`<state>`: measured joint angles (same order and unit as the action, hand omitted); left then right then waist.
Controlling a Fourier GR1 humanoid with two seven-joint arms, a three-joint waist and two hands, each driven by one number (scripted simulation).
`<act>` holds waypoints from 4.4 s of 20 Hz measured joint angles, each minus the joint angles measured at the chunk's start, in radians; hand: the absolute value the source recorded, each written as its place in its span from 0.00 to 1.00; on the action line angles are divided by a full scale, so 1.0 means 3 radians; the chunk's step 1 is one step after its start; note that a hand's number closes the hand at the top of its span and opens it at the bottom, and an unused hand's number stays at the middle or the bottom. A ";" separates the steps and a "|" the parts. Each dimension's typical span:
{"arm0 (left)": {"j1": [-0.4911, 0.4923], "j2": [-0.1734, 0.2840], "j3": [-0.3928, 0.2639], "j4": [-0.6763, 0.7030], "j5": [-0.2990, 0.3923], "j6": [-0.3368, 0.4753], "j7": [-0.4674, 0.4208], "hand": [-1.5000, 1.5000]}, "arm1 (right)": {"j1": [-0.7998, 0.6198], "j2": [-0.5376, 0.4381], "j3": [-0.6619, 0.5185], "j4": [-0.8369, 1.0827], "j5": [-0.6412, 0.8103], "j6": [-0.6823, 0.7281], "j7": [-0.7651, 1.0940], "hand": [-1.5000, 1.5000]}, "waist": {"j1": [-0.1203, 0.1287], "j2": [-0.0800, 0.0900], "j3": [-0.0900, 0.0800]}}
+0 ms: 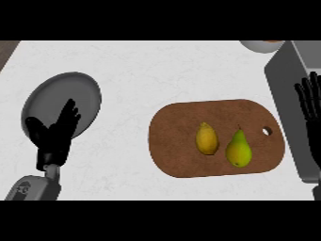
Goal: Pick the lemon from the cutting board and place it in the cardboard box
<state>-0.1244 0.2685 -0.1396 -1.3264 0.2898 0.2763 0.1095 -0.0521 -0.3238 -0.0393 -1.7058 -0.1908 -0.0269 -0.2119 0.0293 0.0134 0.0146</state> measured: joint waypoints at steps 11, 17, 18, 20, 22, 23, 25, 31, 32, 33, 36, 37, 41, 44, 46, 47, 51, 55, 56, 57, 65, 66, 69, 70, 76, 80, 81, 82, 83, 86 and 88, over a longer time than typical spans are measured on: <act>0.0165 0.0460 0.0336 -0.0694 0.0306 -0.0448 0.0174 0.50 | -0.0164 0.0183 0.0110 0.0001 0.0544 -0.0584 0.0229 0.00 | -0.0063 -0.0058 -0.0047; 0.0293 0.0497 0.0420 -0.0922 0.0381 -0.0536 0.0270 0.50 | 0.0124 0.0150 0.0388 -0.0523 0.0952 -0.0594 -0.0013 0.00 | -0.0096 -0.0059 -0.0049; 0.0321 0.0504 0.0432 -0.0947 0.0388 -0.0545 0.0280 0.50 | 0.0146 0.0056 0.0426 -0.0623 0.1018 -0.0534 0.0115 0.00 | -0.0099 -0.0060 -0.0050; 0.0313 0.0525 0.0458 -0.0941 0.0403 -0.0569 0.0289 0.50 | 0.0153 -0.0160 0.0524 -0.0713 0.1242 -0.0416 0.0392 0.00 | -0.0103 -0.0060 -0.0057; 0.0301 0.0523 0.0460 -0.0935 0.0389 -0.0568 0.0278 0.50 | 0.0121 -0.0410 0.0591 -0.0778 0.1472 -0.0264 0.0703 0.00 | -0.0104 -0.0059 -0.0064; 0.0307 0.0531 0.0461 -0.0944 0.0385 -0.0568 0.0289 0.50 | 0.0094 -0.0515 0.0637 -0.0797 0.1592 -0.0190 0.0875 0.00 | -0.0093 -0.0059 -0.0065; 0.0317 0.0532 0.0465 -0.0931 0.0383 -0.0589 0.0273 0.50 | 0.0044 -0.0698 0.0754 -0.0894 0.1795 -0.0005 0.1245 0.00 | -0.0088 -0.0059 -0.0069; 0.0312 0.0538 0.0470 -0.0958 0.0413 -0.0654 0.0302 0.50 | -0.0347 -0.0904 0.1175 -0.1100 0.2090 0.0692 0.2465 0.00 | -0.0036 -0.0053 -0.0068; 0.0325 0.0521 0.0449 -0.0995 0.0402 -0.0649 0.0302 0.50 | -0.0455 -0.0866 0.1257 -0.1087 0.2095 0.0805 0.2665 0.00 | -0.0022 -0.0051 -0.0067; 0.0329 0.0502 0.0428 -0.0998 0.0380 -0.0641 0.0298 0.50 | -0.0585 -0.0812 0.1323 -0.1089 0.2084 0.0921 0.2890 0.00 | -0.0017 -0.0049 -0.0065; 0.0269 0.0509 0.0480 -0.0932 0.0391 -0.0664 0.0311 0.50 | -0.0924 -0.0618 0.1445 -0.1042 0.1970 0.1244 0.3472 0.00 | -0.0031 -0.0046 -0.0062; 0.0283 0.0506 0.0482 -0.0963 0.0379 -0.0660 0.0316 0.50 | -0.0976 -0.0539 0.1499 -0.1038 0.1933 0.1317 0.3635 0.00 | -0.0036 -0.0047 -0.0060; 0.0316 0.0493 0.0532 -0.0966 0.0370 -0.0696 0.0315 0.50 | -0.1214 -0.0246 0.1540 -0.0814 0.1800 0.1409 0.3896 0.00 | -0.0050 -0.0046 -0.0056; 0.0273 0.0483 0.0566 -0.0971 0.0364 -0.0693 0.0379 0.50 | -0.1301 -0.0142 0.1540 -0.0699 0.1738 0.1456 0.3976 0.00 | -0.0068 -0.0047 -0.0053; 0.0282 0.0439 0.0543 -0.1021 0.0331 -0.0669 0.0401 0.50 | -0.1350 -0.0098 0.1535 -0.0589 0.1720 0.1493 0.3988 0.00 | -0.0071 -0.0047 -0.0052; 0.0270 0.0455 0.0569 -0.1028 0.0343 -0.0685 0.0427 0.50 | -0.1351 -0.0088 0.1545 -0.0543 0.1729 0.1510 0.3984 0.00 | -0.0073 -0.0047 -0.0052; 0.0326 0.0414 0.0585 -0.1028 0.0299 -0.0718 0.0405 0.50 | -0.1344 -0.0048 0.1561 -0.0430 0.1771 0.1572 0.3972 0.00 | -0.0080 -0.0048 -0.0051; 0.0415 0.0366 0.0625 -0.1041 0.0256 -0.0797 0.0356 0.50 | -0.1292 0.0060 0.1587 -0.0326 0.1940 0.1605 0.3902 0.00 | -0.0082 -0.0046 -0.0050; 0.0400 0.0346 0.0635 -0.1021 0.0229 -0.0796 0.0360 0.50 | -0.1289 0.0062 0.1533 -0.0312 0.1946 0.1639 0.3861 0.00 | -0.0084 -0.0047 -0.0050; 0.0380 0.0308 0.0632 -0.0986 0.0191 -0.0794 0.0341 0.50 | -0.1276 0.0083 0.1512 -0.0285 0.1985 0.1661 0.3820 0.00 | -0.0086 -0.0047 -0.0049; 0.0345 0.0232 0.0771 -0.0987 0.0130 -0.0904 0.0379 0.50 | -0.1200 0.0308 0.1516 -0.0336 0.2317 0.1750 0.3706 0.00 | -0.0090 -0.0047 -0.0049; 0.0389 0.0232 0.0788 -0.1024 0.0142 -0.0932 0.0384 0.50 | -0.1148 0.0294 0.1535 -0.0316 0.2377 0.1754 0.3665 0.00 | -0.0088 -0.0048 -0.0049; 0.0376 0.0195 0.0781 -0.1054 0.0085 -0.0931 0.0394 0.50 | -0.1245 0.0386 0.1538 -0.0214 0.2472 0.1808 0.3681 0.00 | -0.0086 -0.0046 -0.0049; 0.0372 0.0183 0.0787 -0.1045 0.0076 -0.0946 0.0385 0.50 | -0.1271 0.0429 0.1522 -0.0204 0.2482 0.1828 0.3704 0.00 | -0.0086 -0.0047 -0.0049; 0.0288 0.0114 0.0807 -0.1006 0.0007 -0.0946 0.0459 0.50 | -0.1286 0.0527 0.1459 -0.0007 0.2647 0.1917 0.3623 0.00 | -0.0089 -0.0046 -0.0049; 0.0310 0.0105 0.0863 -0.0999 0.0005 -0.1015 0.0445 0.50 | -0.1266 0.0615 0.1459 0.0093 0.2782 0.1945 0.3619 0.00 | -0.0088 -0.0046 -0.0049; 0.0329 0.0109 0.0890 -0.0965 0.0003 -0.1048 0.0400 0.50 | -0.1255 0.0650 0.1486 0.0131 0.2833 0.1936 0.3625 0.00 | -0.0087 -0.0046 -0.0049; 0.0327 0.0119 0.0903 -0.1011 0.0008 -0.1049 0.0442 0.50 | -0.1264 0.0655 0.1457 0.0165 0.2847 0.1954 0.3616 0.00 | -0.0086 -0.0046 -0.0049; 0.0294 0.0085 0.0884 -0.1014 -0.0021 -0.1010 0.0470 0.50 | -0.1279 0.0655 0.1424 0.0177 0.2855 0.1981 0.3607 0.00 | -0.0088 -0.0046 -0.0049; 0.0237 0.0058 0.0899 -0.1006 -0.0044 -0.1001 0.0518 0.50 | -0.1266 0.0676 0.1400 0.0260 0.2946 0.2014 0.3562 0.00 | -0.0090 -0.0046 -0.0049; 0.0265 0.0053 0.0935 -0.1025 -0.0038 -0.1035 0.0518 0.50 | -0.1244 0.0709 0.1382 0.0265 0.2995 0.2041 0.3552 0.00 | -0.0089 -0.0046 -0.0049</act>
<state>-0.0448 0.2843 0.1408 -1.6339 0.2785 -0.0342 0.2648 -0.4253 -0.1112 0.3752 -1.6264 0.7078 0.5855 0.8538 0.0026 -0.0005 -0.0001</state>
